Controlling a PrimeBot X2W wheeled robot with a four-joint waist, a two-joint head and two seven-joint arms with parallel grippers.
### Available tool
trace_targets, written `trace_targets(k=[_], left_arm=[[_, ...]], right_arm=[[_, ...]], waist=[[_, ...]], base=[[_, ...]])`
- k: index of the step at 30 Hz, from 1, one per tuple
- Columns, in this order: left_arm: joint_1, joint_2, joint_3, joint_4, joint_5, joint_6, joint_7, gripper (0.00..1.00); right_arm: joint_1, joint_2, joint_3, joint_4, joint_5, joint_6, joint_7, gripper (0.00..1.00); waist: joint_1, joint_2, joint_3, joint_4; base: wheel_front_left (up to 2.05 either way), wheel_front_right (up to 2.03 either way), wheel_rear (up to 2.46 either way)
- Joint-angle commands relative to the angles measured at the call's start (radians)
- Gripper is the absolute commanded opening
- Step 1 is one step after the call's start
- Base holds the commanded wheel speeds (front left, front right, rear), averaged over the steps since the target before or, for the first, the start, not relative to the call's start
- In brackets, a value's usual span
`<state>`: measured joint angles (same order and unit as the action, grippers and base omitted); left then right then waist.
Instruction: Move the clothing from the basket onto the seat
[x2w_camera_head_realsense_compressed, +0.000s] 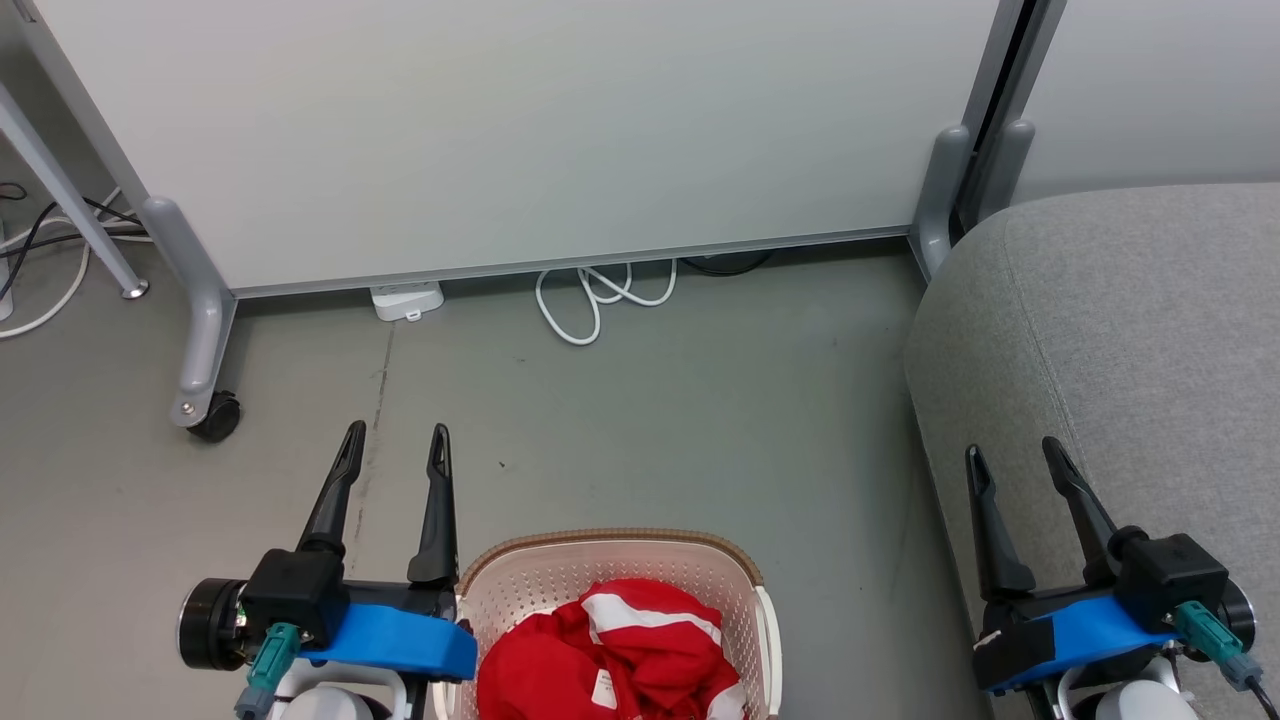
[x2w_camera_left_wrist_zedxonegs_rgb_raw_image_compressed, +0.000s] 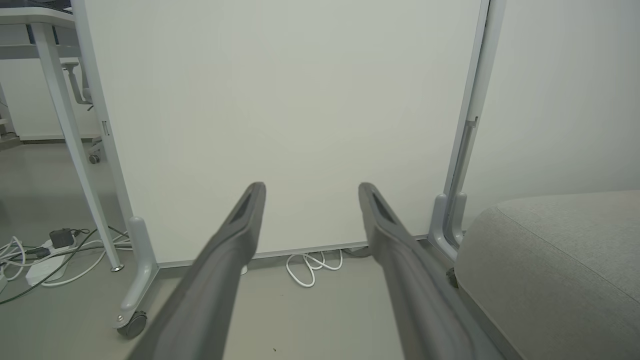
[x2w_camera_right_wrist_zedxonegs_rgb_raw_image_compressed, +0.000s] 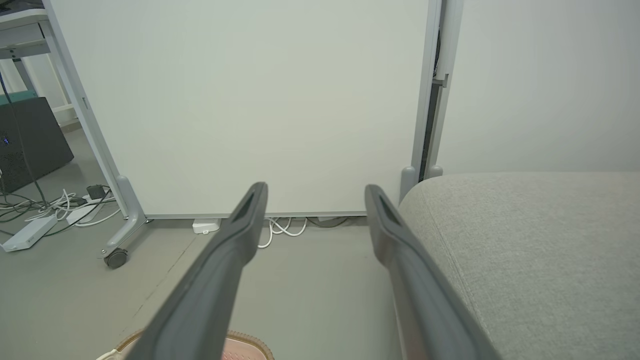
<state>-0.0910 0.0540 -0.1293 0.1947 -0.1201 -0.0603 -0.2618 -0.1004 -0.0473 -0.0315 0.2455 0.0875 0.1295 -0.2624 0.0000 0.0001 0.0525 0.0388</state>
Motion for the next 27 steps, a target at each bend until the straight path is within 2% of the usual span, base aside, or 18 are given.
trace_targets(k=[1,27], left_arm=[[-0.005,-0.002,0.007,0.007,-0.005,-0.004,-0.005,1.00],[-0.020,-0.004,0.001,0.052,-0.038,-0.004,-0.005,1.00]], right_arm=[[-0.005,-0.005,-0.001,0.003,0.000,0.002,-0.004,1.00],[-0.006,-0.005,0.000,0.006,0.019,0.002,-0.004,1.00]], waist=[[0.0000,-0.0001,-0.001,0.000],[0.0000,-0.0001,0.004,0.000]], base=[[0.00,0.00,0.00],[0.00,0.00,0.00]])
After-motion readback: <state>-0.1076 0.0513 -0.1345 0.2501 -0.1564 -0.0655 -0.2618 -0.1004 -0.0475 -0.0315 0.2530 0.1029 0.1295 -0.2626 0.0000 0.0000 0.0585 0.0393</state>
